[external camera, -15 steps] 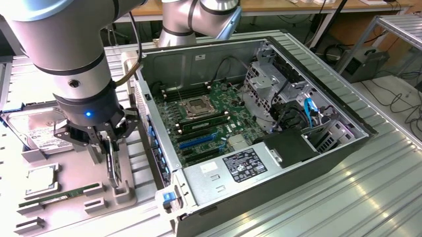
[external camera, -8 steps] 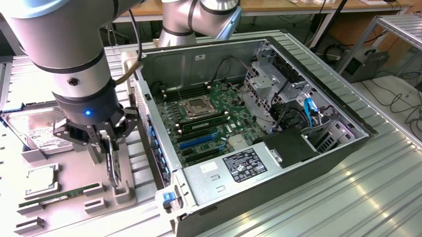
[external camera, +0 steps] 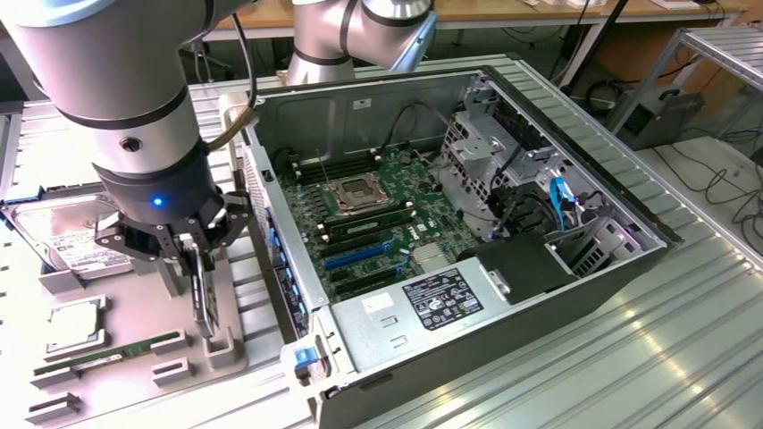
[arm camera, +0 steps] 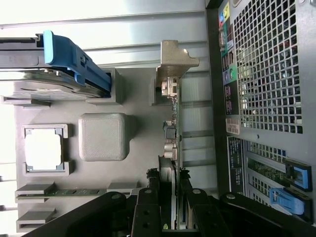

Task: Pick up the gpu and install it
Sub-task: 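Pick up the gpu and move the gpu toward the slot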

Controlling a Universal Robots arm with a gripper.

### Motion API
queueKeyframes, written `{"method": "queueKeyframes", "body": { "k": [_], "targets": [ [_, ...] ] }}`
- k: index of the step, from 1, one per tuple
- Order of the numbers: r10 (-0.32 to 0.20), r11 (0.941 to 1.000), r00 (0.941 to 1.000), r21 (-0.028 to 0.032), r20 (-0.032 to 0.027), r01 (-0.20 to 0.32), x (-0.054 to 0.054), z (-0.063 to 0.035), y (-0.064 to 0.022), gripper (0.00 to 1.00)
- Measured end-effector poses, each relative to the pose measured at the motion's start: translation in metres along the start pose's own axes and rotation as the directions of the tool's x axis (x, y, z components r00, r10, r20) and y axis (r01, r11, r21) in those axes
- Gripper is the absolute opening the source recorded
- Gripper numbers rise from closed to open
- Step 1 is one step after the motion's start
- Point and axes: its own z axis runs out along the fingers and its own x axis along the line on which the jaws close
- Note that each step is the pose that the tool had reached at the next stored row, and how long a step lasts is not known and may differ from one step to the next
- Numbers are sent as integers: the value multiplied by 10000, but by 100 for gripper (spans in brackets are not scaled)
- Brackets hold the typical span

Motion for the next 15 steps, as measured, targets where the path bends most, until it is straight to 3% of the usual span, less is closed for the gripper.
{"method": "queueKeyframes", "body": {
  "k": [15],
  "targets": [
    [0,10000,10000,0,0,0,-1,-49,2,26]
  ]
}}
